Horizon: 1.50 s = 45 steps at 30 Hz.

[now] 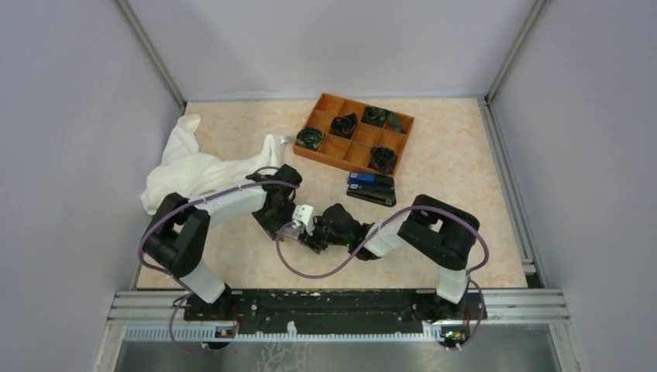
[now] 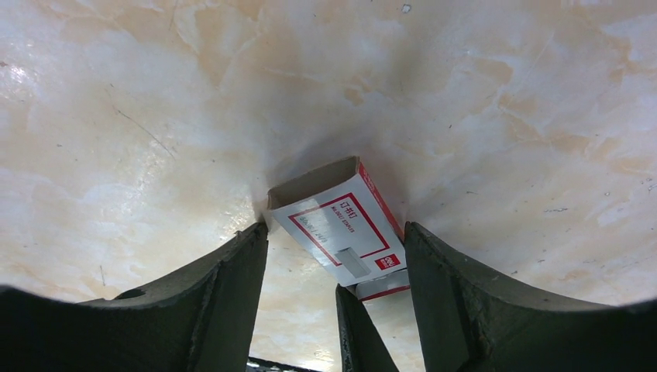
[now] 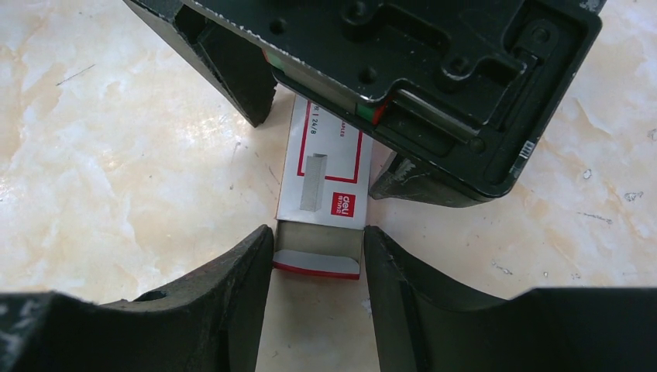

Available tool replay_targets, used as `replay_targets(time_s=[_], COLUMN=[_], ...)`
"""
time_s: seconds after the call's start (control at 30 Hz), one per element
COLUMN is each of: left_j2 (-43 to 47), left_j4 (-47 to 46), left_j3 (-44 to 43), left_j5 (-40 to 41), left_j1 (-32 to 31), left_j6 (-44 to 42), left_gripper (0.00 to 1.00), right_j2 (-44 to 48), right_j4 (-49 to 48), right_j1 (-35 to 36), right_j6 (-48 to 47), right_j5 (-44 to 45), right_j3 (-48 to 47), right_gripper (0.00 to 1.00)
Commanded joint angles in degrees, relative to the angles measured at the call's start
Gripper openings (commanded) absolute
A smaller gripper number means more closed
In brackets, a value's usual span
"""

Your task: Load the staples into the stapler

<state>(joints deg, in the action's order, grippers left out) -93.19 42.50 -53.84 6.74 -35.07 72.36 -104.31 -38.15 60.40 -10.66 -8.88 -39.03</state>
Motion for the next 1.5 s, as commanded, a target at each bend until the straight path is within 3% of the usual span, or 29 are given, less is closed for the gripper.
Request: replay_targets(time_s=[0.0, 0.27, 1.37, 1.47], left_j2=[-2.47, -4.31, -5.54, -5.04], left_j4=[1.62, 4.55, 3.71, 2.39], left_j3=[-0.80, -2.57, -3.21, -2.49], left_j5=[2.69, 4.41, 6.58, 4.81], left_j1=[-0.26, -0.09, 6.32, 6.59], left_j6=[1.65, 2.09, -6.41, -7.05], left_gripper=[0.70, 0.61, 0.61, 0.55], right_j2=[-1.27, -0.64, 3.23, 3.14], right_j4=[0.73, 1.12, 14.68, 15.27], right_j1=[1.14, 1.21, 1.21, 1.21], right_j6=[0.46, 0.46, -3.65, -3.70], right_j5=[0.01, 0.12, -1.67, -2.53], right_j3=[0.13, 0.78, 1.08, 0.61], right_gripper=[0.48, 0.47, 0.41, 0.41])
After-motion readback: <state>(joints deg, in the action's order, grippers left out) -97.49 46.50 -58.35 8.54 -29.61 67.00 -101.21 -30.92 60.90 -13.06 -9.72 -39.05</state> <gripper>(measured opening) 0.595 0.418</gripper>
